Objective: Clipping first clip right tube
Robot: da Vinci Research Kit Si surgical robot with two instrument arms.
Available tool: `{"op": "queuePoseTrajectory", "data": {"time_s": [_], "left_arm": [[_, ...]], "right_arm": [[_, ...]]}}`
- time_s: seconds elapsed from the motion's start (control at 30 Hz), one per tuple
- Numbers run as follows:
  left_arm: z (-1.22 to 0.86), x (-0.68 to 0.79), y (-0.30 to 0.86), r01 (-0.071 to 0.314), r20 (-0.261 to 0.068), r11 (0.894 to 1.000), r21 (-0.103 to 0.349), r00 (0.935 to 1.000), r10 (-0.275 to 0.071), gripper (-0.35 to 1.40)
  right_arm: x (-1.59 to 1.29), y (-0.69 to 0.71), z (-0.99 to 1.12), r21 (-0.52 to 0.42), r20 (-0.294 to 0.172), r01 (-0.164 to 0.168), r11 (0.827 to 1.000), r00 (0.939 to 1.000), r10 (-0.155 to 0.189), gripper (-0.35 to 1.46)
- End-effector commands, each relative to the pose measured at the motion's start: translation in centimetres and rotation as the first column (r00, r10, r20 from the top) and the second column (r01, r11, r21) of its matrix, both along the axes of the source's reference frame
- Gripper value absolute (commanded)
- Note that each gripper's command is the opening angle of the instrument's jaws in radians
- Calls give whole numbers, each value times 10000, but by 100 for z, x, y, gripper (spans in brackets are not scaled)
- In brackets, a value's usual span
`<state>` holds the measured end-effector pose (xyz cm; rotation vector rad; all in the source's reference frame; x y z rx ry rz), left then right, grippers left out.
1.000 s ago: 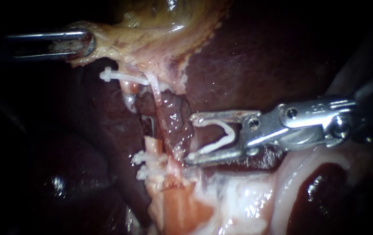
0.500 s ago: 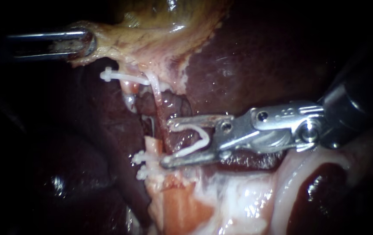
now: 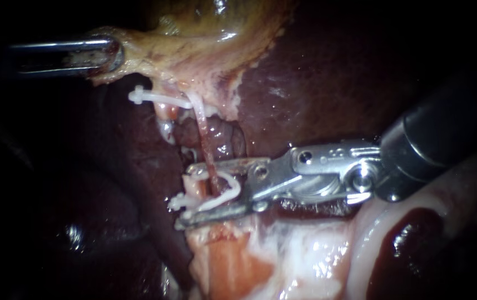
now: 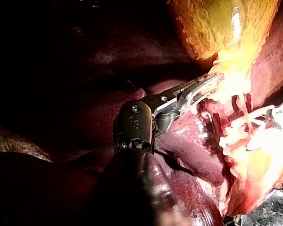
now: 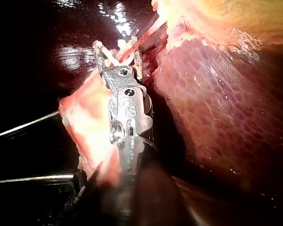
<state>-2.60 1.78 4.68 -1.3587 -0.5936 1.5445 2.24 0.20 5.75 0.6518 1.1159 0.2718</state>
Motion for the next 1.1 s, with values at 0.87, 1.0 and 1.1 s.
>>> {"op": "queuePoseTrajectory", "data": {"time_s": [0.87, 1.0, 1.1], "left_arm": [[0, 0, 0, 0, -3, 10000, 2, 10000, 0, -35], [0, 0, 0, 0, -3, 10000, 2, 10000, 0, -35], [0, 0, 0, -1, -3, 10000, 2, 10000, 1, -35]], "right_arm": [[17, -22, -26, 736, -1305, 733, 9946, 9894, -632, 49], [17, -26, -34, 917, -1576, 802, 9926, 9854, -651, 49], [17, -28, -39, 945, -1671, 808, 9922, 9839, -642, 49]]}}
